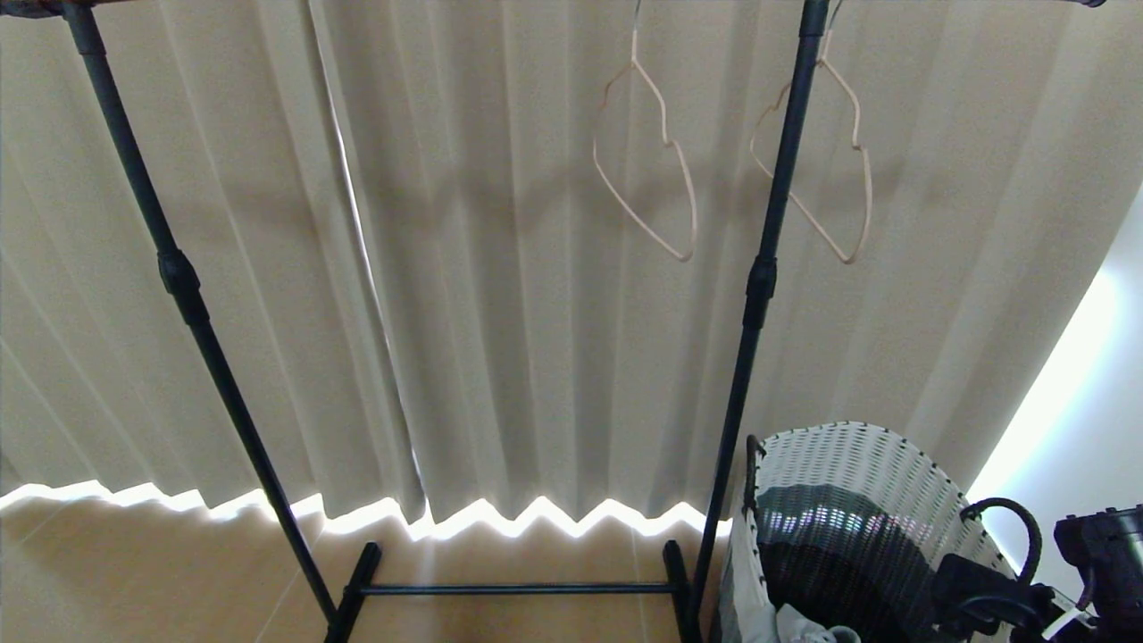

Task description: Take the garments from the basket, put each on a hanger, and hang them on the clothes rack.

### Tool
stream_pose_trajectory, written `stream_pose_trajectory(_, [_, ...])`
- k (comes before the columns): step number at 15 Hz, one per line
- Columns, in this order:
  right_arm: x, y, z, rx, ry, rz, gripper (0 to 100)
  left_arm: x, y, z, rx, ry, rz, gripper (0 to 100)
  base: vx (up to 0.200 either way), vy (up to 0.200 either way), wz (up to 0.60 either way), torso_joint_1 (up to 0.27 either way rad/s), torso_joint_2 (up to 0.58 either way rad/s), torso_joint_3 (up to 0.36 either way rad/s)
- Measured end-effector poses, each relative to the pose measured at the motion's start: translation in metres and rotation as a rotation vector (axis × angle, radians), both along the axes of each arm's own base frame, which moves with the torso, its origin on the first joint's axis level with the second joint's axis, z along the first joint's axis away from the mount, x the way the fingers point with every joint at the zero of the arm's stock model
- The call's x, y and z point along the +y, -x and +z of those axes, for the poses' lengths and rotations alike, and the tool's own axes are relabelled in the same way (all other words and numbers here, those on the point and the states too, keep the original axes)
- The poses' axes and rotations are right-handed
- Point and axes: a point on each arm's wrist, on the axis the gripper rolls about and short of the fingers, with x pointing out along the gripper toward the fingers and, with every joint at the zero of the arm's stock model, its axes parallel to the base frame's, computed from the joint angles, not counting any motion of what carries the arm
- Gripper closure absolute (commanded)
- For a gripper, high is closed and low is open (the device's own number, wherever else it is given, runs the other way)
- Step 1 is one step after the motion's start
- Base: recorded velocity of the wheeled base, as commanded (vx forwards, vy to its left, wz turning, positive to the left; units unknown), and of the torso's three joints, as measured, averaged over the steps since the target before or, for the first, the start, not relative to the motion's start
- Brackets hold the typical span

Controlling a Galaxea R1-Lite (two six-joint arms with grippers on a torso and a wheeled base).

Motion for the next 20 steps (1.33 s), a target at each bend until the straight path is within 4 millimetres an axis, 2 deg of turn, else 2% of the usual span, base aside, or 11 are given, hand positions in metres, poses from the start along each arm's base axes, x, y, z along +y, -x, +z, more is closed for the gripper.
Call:
stream_pose_trajectory(3, [0.0, -0.003, -0.005, 0.031, 0.006, -0.005, 0, 0.0, 0.0, 0.0, 0.0, 0.0, 0.0, 0, 0.0, 0.0, 0.0, 0.0, 0.0, 0.0])
stream_pose_trajectory(6, [0.0, -0.01, -0.005, -0.011, 0.004, -0.002, 0, 0.0, 0.0, 0.0, 0.0, -0.001, -0.003, 0, 0.0, 0.0, 0.0, 0.0, 0.0, 0.0])
stream_pose_trajectory(7, [0.001, -0.012, -0.006, -0.028, 0.004, 0.0, 100, 0.0, 0.0, 0.0, 0.0, -0.001, -0.003, 0, 0.0, 0.0, 0.0, 0.0, 0.0, 0.0])
stream_pose_trajectory(11, [0.003, -0.015, -0.013, -0.041, 0.005, 0.017, 100, 0.0, 0.0, 0.0, 0.0, -0.001, -0.003, 0, 0.0, 0.0, 0.0, 0.0, 0.0, 0.0])
stream_pose_trajectory(15, [0.005, -0.008, -0.011, -0.122, -0.001, 0.03, 100, 0.0, 0.0, 0.0, 0.0, -0.001, -0.003, 0, 0.0, 0.0, 0.0, 0.0, 0.0, 0.0])
stream_pose_trajectory(20, [-0.003, 0.01, 0.021, -0.353, -0.014, -0.03, 100, 0.0, 0.0, 0.0, 0.0, -0.001, -0.003, 0, 0.0, 0.0, 0.0, 0.0, 0.0, 0.0])
